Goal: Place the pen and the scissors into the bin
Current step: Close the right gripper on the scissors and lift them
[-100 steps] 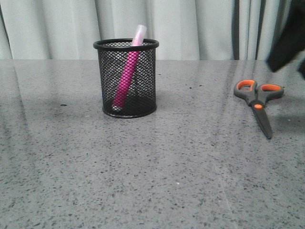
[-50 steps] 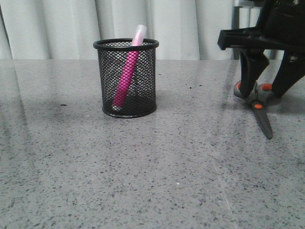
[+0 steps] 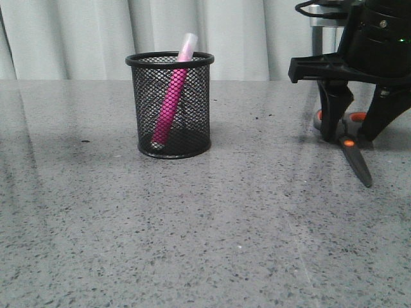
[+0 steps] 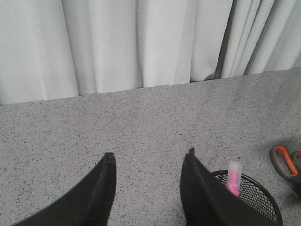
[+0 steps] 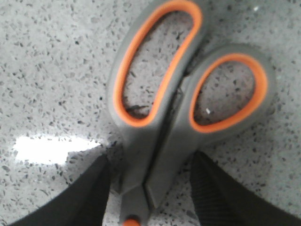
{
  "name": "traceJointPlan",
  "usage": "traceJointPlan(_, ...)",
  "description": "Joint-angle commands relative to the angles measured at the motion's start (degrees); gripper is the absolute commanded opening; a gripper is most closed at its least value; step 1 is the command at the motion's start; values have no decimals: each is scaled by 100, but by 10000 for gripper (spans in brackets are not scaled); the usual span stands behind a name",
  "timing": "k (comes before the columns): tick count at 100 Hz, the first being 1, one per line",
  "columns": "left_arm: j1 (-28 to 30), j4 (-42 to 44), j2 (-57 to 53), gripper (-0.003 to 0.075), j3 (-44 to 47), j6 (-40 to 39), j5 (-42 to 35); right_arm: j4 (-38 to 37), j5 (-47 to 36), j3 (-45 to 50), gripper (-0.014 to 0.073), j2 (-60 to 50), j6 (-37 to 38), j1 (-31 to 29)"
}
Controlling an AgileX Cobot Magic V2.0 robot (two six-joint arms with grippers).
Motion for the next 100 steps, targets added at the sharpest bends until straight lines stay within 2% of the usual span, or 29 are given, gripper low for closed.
traceJointPlan(1, 20, -34, -136, 295, -157, -40, -485, -156, -219, -146, 353, -111, 23, -17)
traceJointPlan(21, 20, -34, -136, 295, -157, -40, -485, -180, -269, -146, 348, -102, 23, -17)
traceJointPlan(30, 20, -34, -136, 295, -157, -40, -485, -227, -275, -146, 301, -102, 23, -17)
traceJointPlan(42, 20, -34, -136, 295, -157, -40, -485, -227, -275, -146, 176, -102, 23, -17)
traceJointPlan(57, 20, -34, -136, 295, -157, -40, -485, -267, -264, -146, -73, -102, -15, -17)
traceJointPlan(83, 20, -45, -136, 295, -157, -40, -475, -376, -477, -99, -73, -409, -24, -5)
traceJointPlan(100, 20, -57, -136, 295, -157, -40, -439, -387, -1343, 475, -73, -1241, -24, 55)
